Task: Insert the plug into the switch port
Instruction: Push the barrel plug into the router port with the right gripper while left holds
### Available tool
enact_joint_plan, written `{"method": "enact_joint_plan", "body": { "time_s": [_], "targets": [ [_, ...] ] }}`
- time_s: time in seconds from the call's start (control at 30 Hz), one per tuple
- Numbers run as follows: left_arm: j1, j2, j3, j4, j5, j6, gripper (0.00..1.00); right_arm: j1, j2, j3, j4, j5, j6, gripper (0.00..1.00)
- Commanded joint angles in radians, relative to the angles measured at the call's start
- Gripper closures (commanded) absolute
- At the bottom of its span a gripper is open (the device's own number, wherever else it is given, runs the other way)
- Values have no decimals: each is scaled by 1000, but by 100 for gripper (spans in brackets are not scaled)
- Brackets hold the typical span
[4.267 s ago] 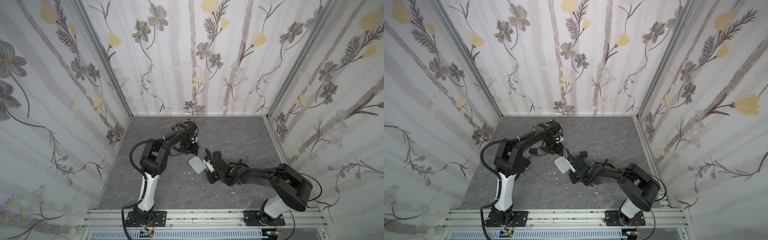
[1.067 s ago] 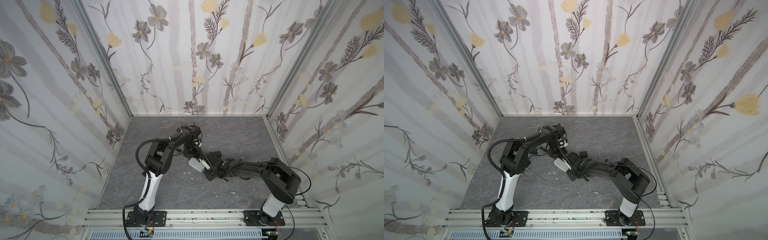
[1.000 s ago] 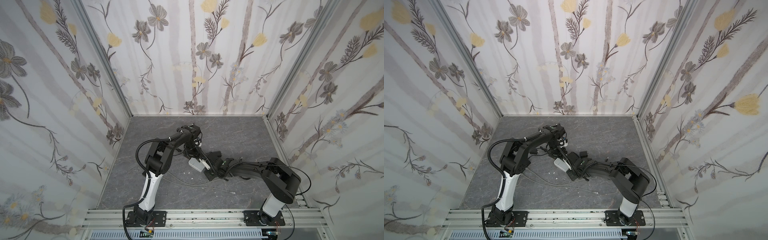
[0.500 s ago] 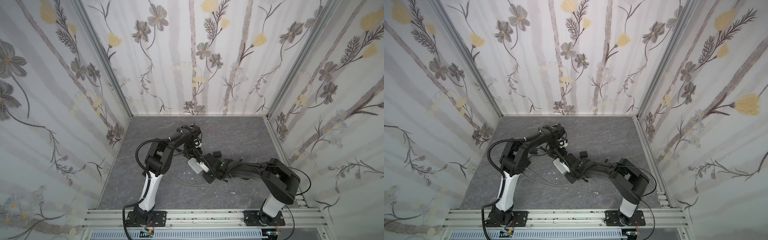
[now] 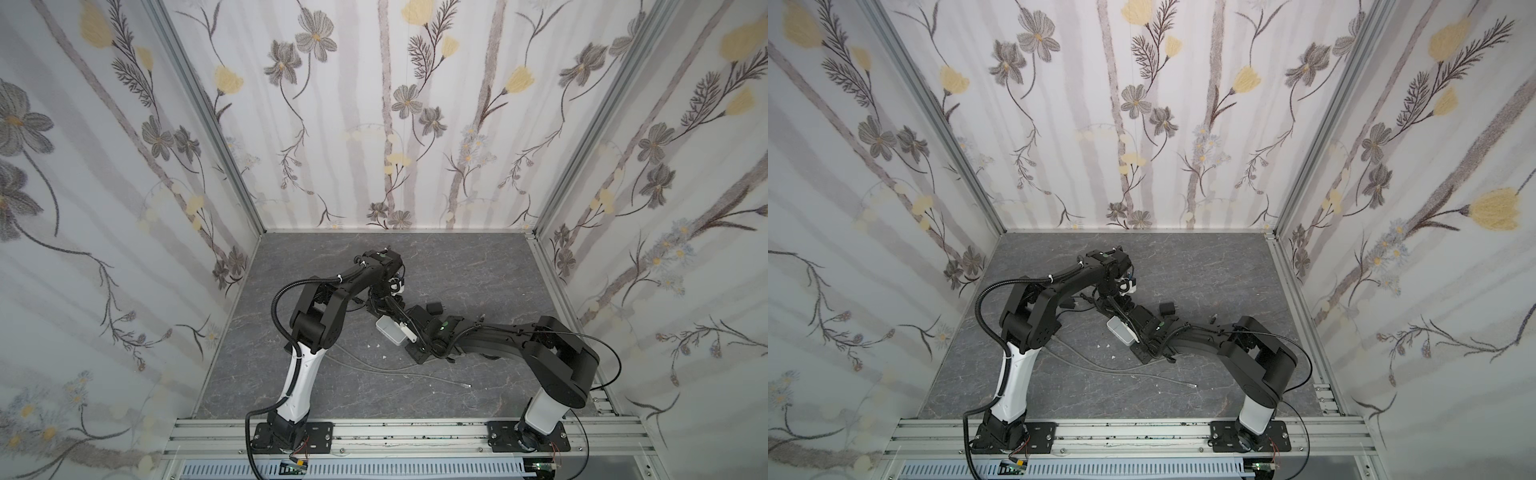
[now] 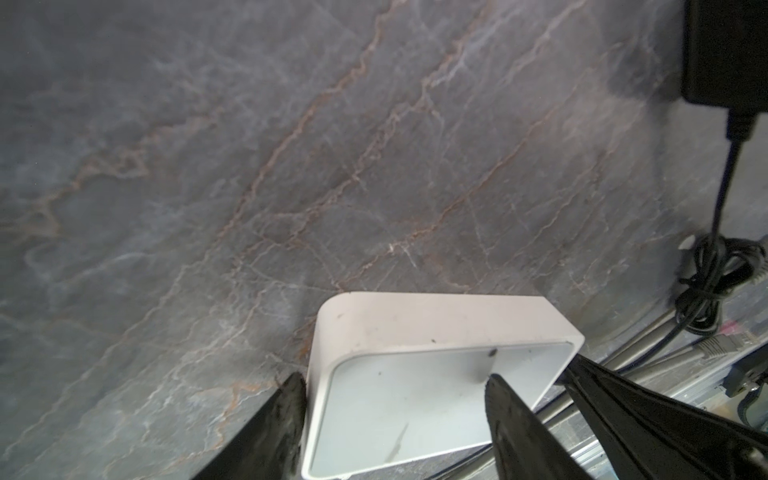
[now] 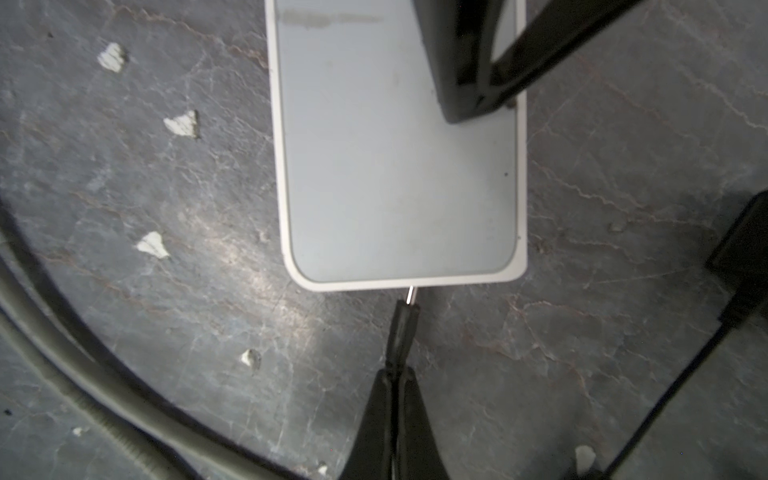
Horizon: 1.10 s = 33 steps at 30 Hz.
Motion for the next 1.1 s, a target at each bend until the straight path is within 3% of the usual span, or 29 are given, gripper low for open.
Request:
{"method": "enact_joint_plan", "body": {
  "time_s": [0.0,0.37,1.07],
  "targets": [
    [-8,7,8,-40,-16,14,33,1,8,22,31,12,-23,98],
    [-15,11,8,-51,-42,25,34,8,34,73,-24,82,-119,98],
    [-16,27,11,-53,-40,26,34,20,4,18,127,66,-183,98]
  ]
}}
